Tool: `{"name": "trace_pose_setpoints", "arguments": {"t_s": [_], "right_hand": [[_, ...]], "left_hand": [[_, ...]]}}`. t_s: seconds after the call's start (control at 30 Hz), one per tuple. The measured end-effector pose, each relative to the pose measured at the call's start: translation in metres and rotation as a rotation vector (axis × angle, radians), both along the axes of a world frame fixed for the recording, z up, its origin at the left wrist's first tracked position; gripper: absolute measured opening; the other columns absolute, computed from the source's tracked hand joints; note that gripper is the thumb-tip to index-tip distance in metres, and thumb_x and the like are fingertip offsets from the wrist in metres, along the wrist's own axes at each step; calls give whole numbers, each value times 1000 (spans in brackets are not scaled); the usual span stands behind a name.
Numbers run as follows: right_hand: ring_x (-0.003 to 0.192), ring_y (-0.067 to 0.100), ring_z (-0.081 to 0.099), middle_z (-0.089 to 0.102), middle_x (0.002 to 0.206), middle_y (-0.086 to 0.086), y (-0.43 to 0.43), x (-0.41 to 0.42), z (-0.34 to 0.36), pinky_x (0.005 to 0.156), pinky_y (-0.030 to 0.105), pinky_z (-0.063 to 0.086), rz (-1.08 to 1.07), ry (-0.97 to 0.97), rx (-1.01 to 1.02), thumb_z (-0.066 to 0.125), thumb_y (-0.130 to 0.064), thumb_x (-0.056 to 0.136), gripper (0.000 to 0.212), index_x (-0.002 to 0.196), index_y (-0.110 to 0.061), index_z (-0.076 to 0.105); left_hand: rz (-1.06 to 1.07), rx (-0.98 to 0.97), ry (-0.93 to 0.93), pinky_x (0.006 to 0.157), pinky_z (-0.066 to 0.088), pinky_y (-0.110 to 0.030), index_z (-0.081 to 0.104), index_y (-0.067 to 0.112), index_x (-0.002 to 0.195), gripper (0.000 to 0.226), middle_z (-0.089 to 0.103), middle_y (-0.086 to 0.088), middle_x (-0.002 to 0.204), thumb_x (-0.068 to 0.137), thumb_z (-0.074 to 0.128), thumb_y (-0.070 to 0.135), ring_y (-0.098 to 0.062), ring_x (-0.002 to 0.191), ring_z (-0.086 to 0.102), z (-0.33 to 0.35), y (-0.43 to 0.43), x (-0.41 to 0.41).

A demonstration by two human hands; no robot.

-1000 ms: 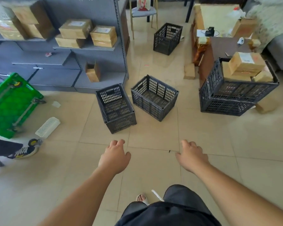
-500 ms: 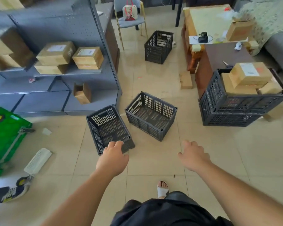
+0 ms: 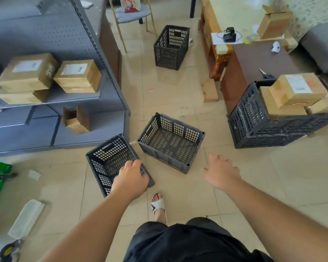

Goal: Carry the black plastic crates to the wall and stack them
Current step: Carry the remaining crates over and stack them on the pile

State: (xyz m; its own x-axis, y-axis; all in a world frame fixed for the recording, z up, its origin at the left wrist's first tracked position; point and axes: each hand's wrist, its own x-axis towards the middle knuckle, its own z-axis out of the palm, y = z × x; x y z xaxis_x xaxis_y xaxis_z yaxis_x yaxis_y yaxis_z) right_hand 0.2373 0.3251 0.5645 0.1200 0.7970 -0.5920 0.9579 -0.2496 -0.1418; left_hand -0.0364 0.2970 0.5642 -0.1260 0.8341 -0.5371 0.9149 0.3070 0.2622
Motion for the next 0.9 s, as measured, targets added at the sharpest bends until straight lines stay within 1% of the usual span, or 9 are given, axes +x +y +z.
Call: {"name": "trace_pose_setpoints", "arguments": {"t_s": [0.23,0.37,0.43,0.53,0.67,0.73,0.8,0.87,0.9], "right_hand": [[135,34,40,42,149,9,63,-36,-14,106,51,40,-186,75,-60,44,-40,102,59,156,-23,27],[132,32,43,44,147,8,92,-38,-28,103,50,42,-277,89,-93,45,-41,102,57,154,-25,28],[125,31,46,47,139,8,109,-31,-36,98,47,44,-295,68,-105,45,-41,102,52,149,-22,33],[119,30,48,49,132,8,138,-16,-50,91,44,44,-334,68,-116,45,-39,101,46,142,-21,37],[123,32,48,49,136,10,177,6,-72,96,45,45,-375,106,-134,45,-39,101,50,146,-20,35],[125,33,49,48,140,12,198,18,-86,99,46,46,-397,125,-147,45,-39,102,53,149,-20,34],[128,34,48,46,144,13,218,28,-103,100,46,45,-427,136,-159,45,-39,102,56,153,-19,32],[130,35,47,45,145,15,235,36,-124,100,46,45,-449,139,-170,46,-37,102,57,153,-17,31],[130,36,47,46,145,16,242,39,-135,100,45,45,-459,143,-178,46,-36,102,56,153,-16,32]], "left_hand": [[-146,-102,22,107,43,-51,39,22,148,54,40,-6,148,96,46,35,-30,135,41,-21,99,-33],[-214,-155,41,108,42,-52,36,22,151,57,39,-6,150,97,46,39,-31,137,40,-38,150,-39],[-233,-177,49,107,42,-52,36,22,151,58,39,-5,151,97,47,40,-31,136,41,-46,174,-35],[-231,-198,54,105,44,-51,39,23,148,56,41,-5,147,96,47,40,-30,132,44,-61,209,-22],[-119,-210,17,103,46,-49,43,23,145,52,44,-4,145,95,50,38,-29,126,50,-77,246,-3],[-61,-245,-12,98,50,-46,43,25,146,55,45,-5,143,94,51,39,-30,119,56,-89,261,4],[-1,-281,-54,85,57,-46,44,28,145,58,51,-6,135,89,51,42,-32,105,64,-102,277,8],[38,-284,-89,75,59,-44,48,30,139,54,56,-7,125,86,51,41,-31,92,68,-120,292,10],[47,-284,-90,75,59,-42,50,30,137,51,57,-7,124,88,52,39,-30,92,68,-130,300,10]]}}
